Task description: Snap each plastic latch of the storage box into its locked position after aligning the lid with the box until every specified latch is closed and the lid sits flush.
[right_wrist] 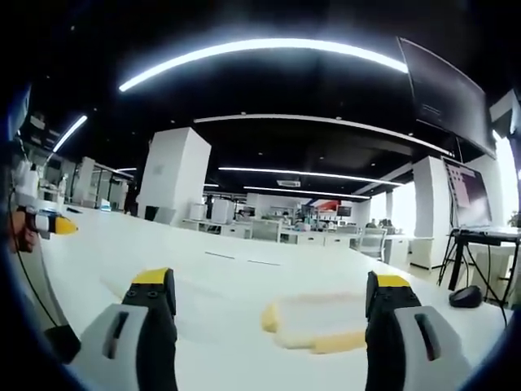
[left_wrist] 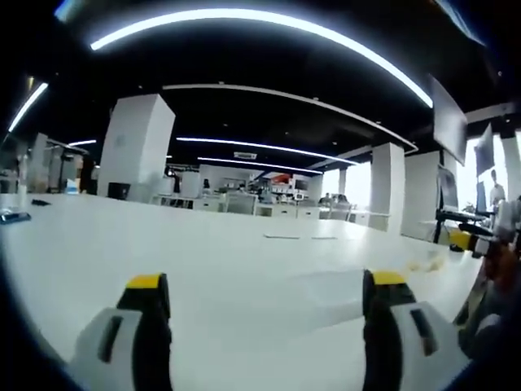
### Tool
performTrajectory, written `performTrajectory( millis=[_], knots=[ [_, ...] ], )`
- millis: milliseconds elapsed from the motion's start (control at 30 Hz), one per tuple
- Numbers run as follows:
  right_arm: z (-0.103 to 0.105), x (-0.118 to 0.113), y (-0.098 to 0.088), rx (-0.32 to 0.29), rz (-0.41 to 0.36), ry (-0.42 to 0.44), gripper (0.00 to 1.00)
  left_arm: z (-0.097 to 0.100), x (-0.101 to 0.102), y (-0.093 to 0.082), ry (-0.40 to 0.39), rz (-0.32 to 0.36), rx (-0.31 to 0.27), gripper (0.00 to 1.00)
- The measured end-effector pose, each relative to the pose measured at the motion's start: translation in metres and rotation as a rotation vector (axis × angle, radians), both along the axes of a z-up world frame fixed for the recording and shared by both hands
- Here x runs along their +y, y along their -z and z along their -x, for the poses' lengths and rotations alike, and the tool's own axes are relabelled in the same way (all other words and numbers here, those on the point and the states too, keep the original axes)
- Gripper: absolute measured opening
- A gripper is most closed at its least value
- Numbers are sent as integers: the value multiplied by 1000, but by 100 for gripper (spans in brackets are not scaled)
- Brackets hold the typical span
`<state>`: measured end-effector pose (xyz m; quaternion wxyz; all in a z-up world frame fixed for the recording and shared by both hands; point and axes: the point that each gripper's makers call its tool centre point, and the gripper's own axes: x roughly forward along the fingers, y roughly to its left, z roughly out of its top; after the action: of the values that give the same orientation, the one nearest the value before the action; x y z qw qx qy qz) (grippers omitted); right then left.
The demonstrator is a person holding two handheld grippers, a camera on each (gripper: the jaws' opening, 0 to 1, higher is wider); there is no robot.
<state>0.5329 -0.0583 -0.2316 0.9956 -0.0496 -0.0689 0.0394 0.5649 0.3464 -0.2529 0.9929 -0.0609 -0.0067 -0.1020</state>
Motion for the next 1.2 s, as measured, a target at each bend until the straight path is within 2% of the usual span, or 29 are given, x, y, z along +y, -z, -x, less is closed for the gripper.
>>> performTrajectory(
  millis=[433, 800, 1200],
  knots=[
    [0, -15, 5, -11, 22, 28, 99, -3, -12, 4, 33, -5, 20, 100],
    [-2, -39, 17, 19, 55, 82, 99, -11, -33, 14, 83, -15, 41, 100],
    [-2, -57, 20, 33, 83, 107, 99, -22, -53, 10, 143, -47, 38, 100]
  ],
)
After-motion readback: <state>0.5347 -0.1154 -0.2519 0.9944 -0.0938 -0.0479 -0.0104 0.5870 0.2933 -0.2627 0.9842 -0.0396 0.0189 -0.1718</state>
